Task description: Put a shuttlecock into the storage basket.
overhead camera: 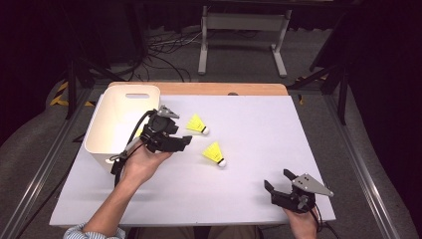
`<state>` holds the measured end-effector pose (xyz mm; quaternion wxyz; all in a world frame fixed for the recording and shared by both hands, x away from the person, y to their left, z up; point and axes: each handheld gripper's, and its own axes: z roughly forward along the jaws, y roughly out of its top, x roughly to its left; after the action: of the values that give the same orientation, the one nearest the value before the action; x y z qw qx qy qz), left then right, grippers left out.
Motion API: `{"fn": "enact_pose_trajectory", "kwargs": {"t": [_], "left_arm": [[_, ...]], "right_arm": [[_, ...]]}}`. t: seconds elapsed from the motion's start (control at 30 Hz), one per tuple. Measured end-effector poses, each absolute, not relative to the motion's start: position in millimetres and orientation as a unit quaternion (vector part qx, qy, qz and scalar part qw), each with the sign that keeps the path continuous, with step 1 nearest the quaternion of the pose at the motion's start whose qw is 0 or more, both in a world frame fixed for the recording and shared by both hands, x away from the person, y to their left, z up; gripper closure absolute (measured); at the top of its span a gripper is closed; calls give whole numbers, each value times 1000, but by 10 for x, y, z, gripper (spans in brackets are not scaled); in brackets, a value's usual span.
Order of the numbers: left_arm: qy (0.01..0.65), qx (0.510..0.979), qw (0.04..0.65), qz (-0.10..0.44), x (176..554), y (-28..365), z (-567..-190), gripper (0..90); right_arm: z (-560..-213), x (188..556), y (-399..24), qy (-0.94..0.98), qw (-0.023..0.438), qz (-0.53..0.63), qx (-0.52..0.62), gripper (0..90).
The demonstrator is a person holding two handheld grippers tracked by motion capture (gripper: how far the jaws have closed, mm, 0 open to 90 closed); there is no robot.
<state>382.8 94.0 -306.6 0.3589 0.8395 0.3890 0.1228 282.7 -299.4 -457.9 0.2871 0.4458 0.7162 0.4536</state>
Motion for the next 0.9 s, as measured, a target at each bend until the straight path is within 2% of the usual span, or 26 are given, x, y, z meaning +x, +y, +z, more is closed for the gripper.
{"fn": "enact_pose_trajectory", "kwargs": {"t": [0.9], "left_arm": [[399, 842, 353, 91, 3868, 685, -3493, 421]], "right_arm": [[-4579, 2834, -3003, 718, 281, 456, 445, 188]]}}
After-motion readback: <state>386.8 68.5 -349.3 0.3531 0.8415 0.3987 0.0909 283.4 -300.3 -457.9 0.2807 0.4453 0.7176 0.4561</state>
